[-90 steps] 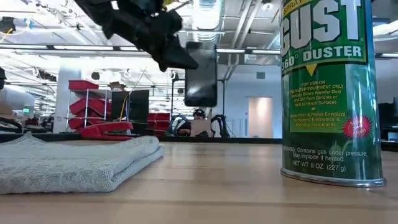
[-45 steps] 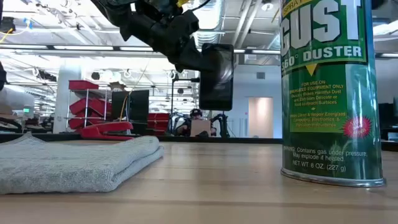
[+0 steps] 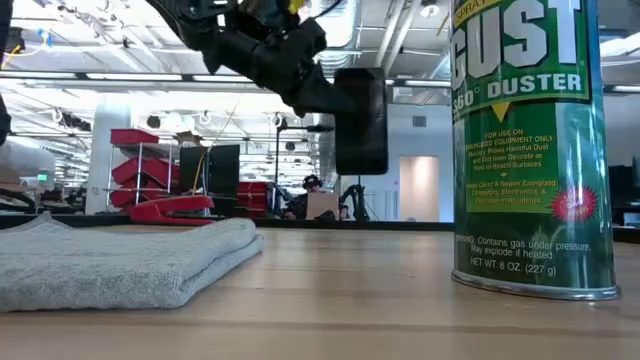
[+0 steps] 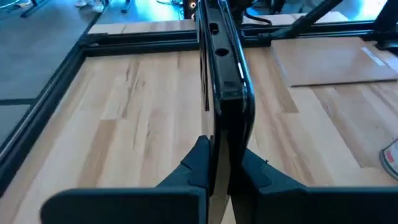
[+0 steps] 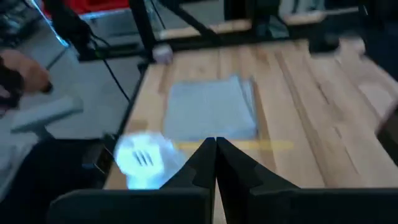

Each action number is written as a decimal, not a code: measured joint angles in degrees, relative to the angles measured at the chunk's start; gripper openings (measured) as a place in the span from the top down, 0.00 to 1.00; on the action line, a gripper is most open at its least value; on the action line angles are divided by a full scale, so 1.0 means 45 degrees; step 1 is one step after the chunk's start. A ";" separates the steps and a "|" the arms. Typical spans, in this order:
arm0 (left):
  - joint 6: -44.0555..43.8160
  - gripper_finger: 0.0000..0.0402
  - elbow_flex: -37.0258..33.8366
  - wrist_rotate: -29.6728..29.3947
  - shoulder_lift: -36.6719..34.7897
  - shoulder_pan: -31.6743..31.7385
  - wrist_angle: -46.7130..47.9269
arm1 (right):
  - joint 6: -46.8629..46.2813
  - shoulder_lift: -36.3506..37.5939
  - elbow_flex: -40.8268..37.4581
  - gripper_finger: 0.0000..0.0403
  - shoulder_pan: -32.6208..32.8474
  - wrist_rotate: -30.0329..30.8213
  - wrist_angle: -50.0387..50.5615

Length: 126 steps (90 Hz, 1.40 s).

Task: Apply microfiber cloth
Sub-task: Spray the front of the black phone with the spray bottle

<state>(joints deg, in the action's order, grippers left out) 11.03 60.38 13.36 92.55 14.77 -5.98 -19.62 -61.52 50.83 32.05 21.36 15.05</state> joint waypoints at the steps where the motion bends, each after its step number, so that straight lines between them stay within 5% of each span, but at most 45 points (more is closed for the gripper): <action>1: 0.0036 0.98 0.0043 0.0013 0.0060 0.0001 -0.0025 | 0.0000 -0.0048 0.0038 1.00 -0.0021 -0.0096 0.0030; 58: 0.0209 0.98 0.0636 0.0347 0.0350 -0.0035 -0.0067 | -0.0107 -0.2715 0.2676 1.00 -0.0472 -0.2704 0.1824; 126: -0.0880 0.98 0.1627 0.0075 0.1443 -0.0720 -0.0530 | -0.0056 -0.3809 0.3877 1.00 -0.0725 -0.3112 0.3372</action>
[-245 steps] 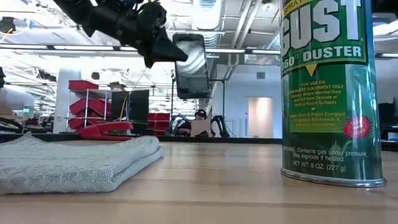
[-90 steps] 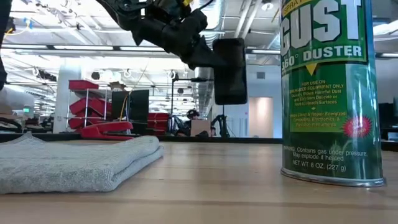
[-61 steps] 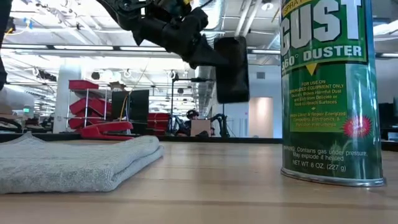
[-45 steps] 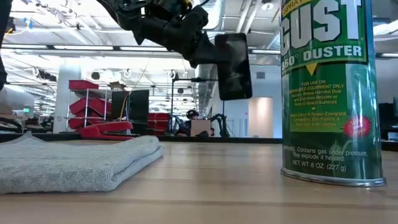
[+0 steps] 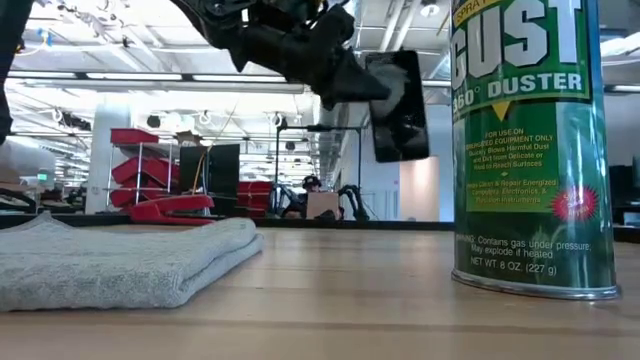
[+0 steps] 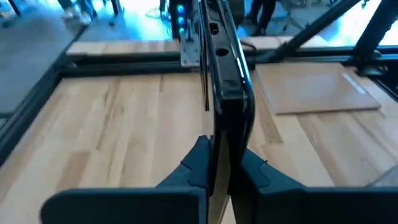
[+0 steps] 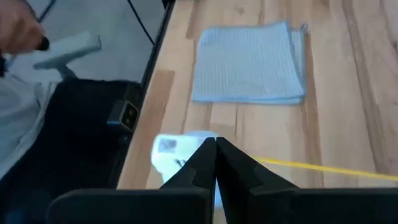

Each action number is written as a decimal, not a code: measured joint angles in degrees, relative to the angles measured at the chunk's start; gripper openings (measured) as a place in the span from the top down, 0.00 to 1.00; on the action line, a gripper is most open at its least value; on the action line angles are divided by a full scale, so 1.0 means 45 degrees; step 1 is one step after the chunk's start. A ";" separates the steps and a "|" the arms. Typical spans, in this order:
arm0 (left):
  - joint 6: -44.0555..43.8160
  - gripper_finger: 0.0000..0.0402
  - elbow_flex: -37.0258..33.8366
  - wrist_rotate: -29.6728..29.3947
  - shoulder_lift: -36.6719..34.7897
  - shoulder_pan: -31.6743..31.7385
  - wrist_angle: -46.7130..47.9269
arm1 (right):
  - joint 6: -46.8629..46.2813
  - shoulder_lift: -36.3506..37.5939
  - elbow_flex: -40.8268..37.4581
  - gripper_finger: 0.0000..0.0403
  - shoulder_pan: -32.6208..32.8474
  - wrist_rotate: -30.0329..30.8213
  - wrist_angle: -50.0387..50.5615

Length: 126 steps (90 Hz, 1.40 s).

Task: Apply microfiber cloth
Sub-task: Spray the front of the black phone with the spray bottle

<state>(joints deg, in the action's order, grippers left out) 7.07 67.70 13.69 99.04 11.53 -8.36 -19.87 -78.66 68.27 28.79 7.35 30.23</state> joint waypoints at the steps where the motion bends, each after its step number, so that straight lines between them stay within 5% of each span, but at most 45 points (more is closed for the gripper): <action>1: 0.0000 0.98 0.0000 0.0000 0.0000 0.0000 0.0006 | 0.0000 -0.0026 0.0000 1.00 -0.0004 0.0000 -0.0007; 126: -0.0720 0.98 0.0000 -0.0499 0.0000 -0.0555 0.0275 | -0.0148 -0.0294 -0.0015 1.00 -0.0085 -0.0141 0.0202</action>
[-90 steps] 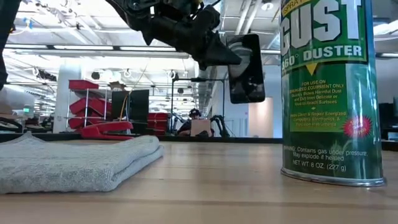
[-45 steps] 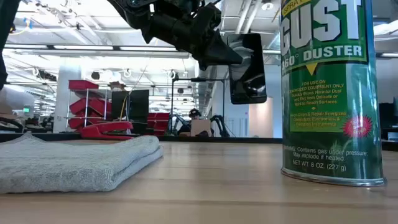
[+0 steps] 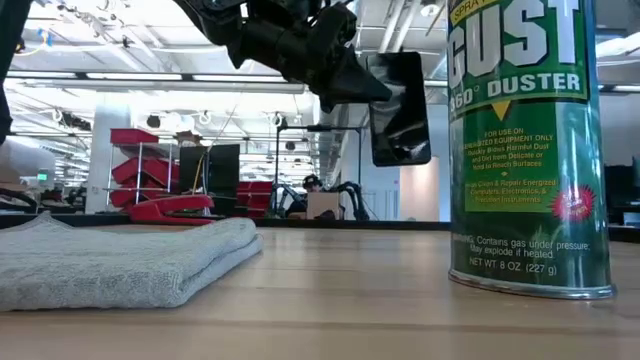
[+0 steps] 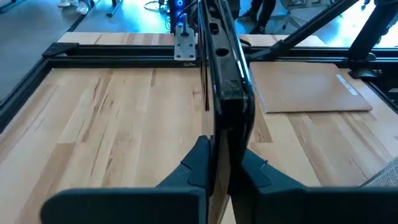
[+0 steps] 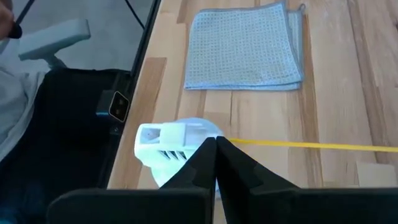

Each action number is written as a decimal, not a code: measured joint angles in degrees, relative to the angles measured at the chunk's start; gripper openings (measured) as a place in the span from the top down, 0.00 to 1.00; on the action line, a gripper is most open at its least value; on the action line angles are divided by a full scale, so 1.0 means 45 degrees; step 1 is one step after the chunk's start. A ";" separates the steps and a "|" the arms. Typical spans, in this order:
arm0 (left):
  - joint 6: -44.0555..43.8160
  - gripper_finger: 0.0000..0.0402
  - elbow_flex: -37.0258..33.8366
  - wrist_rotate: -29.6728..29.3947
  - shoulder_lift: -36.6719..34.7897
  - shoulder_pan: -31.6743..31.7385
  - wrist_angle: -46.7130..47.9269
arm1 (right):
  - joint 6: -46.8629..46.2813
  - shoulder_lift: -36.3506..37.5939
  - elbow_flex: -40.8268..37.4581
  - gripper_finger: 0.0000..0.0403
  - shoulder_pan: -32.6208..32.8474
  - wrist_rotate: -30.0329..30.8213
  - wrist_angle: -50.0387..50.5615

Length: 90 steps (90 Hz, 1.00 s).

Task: Apply microfiber cloth
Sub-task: Spray the front of the black phone with the spray bottle

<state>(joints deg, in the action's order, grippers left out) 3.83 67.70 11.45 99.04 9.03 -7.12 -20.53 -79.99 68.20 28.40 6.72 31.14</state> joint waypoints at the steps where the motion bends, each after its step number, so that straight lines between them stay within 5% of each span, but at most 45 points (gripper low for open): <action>1: -0.0003 0.98 0.0000 -0.0012 0.0000 -0.0003 0.0009 | 0.0000 0.0000 0.0000 1.00 -0.0001 -0.0001 0.0000; 62: -0.0072 0.98 -0.0010 -0.1031 -0.0010 -0.0165 0.0459 | 0.0506 0.0000 0.1690 1.00 -0.0515 -0.0249 0.2040; 90: -0.0272 0.98 -0.0010 -0.3683 -0.0655 -0.0945 0.1696 | 0.0301 -0.0005 0.1690 1.00 -0.0515 -0.0654 0.2275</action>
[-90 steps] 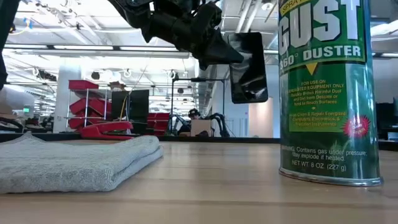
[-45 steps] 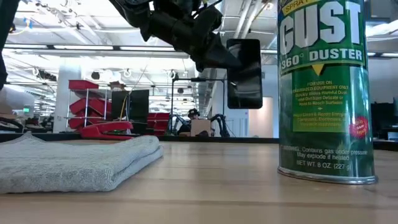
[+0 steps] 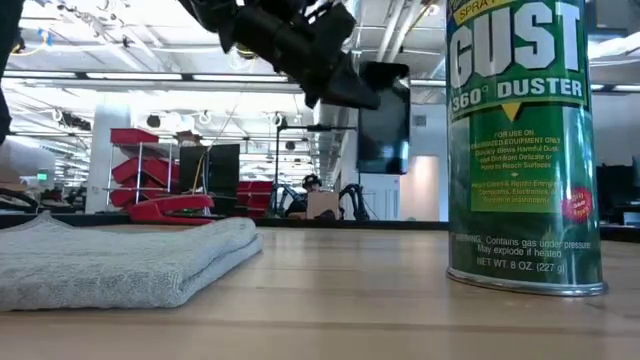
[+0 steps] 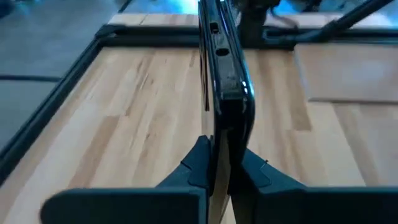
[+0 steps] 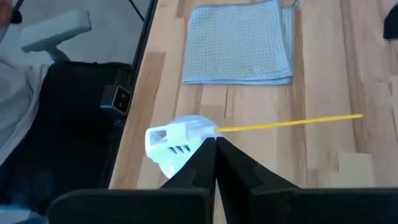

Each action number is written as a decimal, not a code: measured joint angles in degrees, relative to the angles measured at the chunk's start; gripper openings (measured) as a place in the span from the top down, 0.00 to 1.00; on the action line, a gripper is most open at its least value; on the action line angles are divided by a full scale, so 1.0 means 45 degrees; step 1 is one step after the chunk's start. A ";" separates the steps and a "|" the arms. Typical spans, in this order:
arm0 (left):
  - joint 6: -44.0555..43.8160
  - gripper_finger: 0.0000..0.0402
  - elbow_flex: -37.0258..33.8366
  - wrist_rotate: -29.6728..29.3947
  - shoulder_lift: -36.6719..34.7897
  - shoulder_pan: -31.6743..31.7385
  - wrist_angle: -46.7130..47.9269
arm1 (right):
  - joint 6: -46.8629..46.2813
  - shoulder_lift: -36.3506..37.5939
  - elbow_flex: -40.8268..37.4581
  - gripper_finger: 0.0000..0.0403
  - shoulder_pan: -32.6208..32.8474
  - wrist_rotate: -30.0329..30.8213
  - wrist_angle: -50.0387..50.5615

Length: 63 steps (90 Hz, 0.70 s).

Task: Apply microfiber cloth
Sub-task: Spray the front of the black phone with the spray bottle

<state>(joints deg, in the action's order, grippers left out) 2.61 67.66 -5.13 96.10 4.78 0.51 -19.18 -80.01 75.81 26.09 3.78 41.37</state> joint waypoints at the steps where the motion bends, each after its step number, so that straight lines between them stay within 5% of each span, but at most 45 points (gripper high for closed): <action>1: 0.0001 0.98 0.0000 -0.0089 -0.0026 -0.0046 0.0083 | 0.0001 0.0000 0.0000 1.00 0.0000 -0.0039 -0.0002; 29: -0.0236 0.98 -0.0005 -0.2006 -0.0418 -0.1165 0.1001 | 0.0154 0.0000 -0.0002 1.00 0.0000 -0.0228 -0.0198; 63: -0.0052 0.98 -0.0024 -0.2405 -0.1196 -0.1361 0.1484 | 0.0800 -0.0233 -0.0015 1.00 -0.0097 -0.0565 -0.0187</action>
<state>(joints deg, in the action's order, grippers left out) 2.37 67.55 -15.95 90.72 -1.34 7.19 -15.58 -81.06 75.75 25.65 1.23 40.53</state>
